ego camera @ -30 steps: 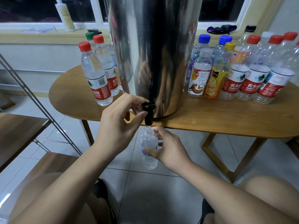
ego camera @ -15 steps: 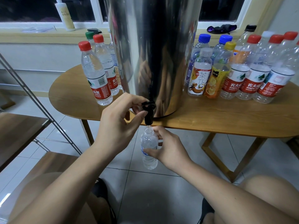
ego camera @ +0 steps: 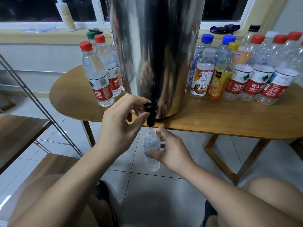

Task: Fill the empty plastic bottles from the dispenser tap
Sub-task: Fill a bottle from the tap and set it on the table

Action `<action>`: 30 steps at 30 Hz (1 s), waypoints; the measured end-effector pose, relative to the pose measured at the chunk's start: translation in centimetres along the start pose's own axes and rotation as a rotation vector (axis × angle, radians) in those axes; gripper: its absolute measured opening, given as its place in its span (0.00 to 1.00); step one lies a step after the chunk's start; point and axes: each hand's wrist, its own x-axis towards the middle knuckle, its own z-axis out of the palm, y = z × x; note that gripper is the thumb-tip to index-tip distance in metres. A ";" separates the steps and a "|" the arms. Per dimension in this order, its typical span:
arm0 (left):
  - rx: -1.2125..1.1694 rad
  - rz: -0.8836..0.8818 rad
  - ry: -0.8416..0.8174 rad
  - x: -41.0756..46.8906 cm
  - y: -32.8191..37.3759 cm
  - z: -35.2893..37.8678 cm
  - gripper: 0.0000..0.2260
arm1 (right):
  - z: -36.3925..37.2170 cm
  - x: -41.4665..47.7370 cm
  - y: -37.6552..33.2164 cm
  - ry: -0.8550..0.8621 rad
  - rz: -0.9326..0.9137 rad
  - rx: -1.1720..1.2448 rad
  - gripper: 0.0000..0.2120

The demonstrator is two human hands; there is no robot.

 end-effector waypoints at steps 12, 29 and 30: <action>-0.001 0.003 0.005 0.0 0.0 0.1 0.13 | 0.0 0.0 0.0 -0.001 0.003 -0.002 0.35; -0.002 0.003 0.000 0.1 -0.1 0.1 0.12 | -0.1 -0.1 -0.1 -0.003 0.006 0.000 0.34; -0.001 0.002 -0.001 0.1 -0.1 0.1 0.12 | -0.1 -0.1 -0.1 -0.004 0.006 -0.001 0.34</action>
